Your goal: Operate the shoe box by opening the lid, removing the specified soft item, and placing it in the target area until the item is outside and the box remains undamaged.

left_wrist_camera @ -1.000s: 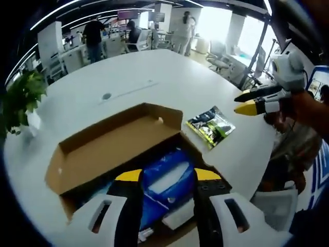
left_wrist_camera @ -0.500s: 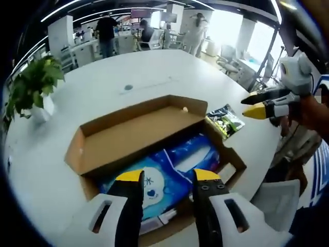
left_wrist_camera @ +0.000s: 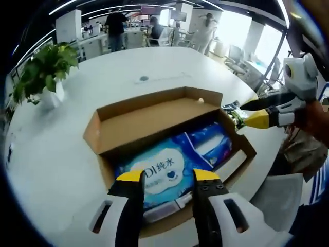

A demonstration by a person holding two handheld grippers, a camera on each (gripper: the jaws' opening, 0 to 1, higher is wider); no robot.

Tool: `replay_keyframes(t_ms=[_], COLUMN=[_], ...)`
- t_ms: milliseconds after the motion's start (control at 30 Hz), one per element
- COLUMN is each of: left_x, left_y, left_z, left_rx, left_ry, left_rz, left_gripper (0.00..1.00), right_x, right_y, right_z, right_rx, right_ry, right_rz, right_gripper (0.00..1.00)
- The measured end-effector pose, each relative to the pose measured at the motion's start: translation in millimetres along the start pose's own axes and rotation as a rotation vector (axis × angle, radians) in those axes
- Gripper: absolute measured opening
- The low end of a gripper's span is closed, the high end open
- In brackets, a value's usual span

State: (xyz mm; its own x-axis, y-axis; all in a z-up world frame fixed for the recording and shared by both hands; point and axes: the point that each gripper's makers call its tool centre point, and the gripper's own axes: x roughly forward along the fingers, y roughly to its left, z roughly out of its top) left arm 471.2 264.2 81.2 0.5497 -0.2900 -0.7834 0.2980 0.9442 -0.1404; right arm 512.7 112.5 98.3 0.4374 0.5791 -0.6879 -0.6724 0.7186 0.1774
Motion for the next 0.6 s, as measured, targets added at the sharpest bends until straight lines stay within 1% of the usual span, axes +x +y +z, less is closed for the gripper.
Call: replay_keyframes(t_ms=[133, 233, 300, 400, 533, 600], left_x=[-1, 0, 0, 3, 5, 7], left_y=[5.6, 6.3, 4.1, 5.0, 6.4, 5.9], left_z=[-8.1, -15.1, -18.6, -26.5, -32.5, -34.6], left_rx=[-0.009, -0.008, -0.001, 0.002, -0.007, -0.014], left_ry=[0.004, 0.008, 0.001, 0.012, 0.022, 0.024], left_rz=[0.000, -0.007, -0.023, -0.023, -0.029, -0.035], left_gripper=[0.34, 0.34, 0.34, 0.34, 0.34, 0.34], right_x=[10, 18, 26, 39, 55, 62], right_y=[9, 19, 26, 36, 52, 56], right_z=[-3.0, -6.2, -9.5, -12.6, -16.9, -18.6], right_rx=[-0.004, -0.010, -0.009, -0.006, -0.022, -0.039], right_ry=[0.012, 0.023, 0.033, 0.044, 0.070, 0.084], right_rz=[0.017, 0.031, 0.047, 0.063, 0.094, 0.100], right_gripper=[0.29, 0.28, 0.26, 0.26, 0.25, 0.25])
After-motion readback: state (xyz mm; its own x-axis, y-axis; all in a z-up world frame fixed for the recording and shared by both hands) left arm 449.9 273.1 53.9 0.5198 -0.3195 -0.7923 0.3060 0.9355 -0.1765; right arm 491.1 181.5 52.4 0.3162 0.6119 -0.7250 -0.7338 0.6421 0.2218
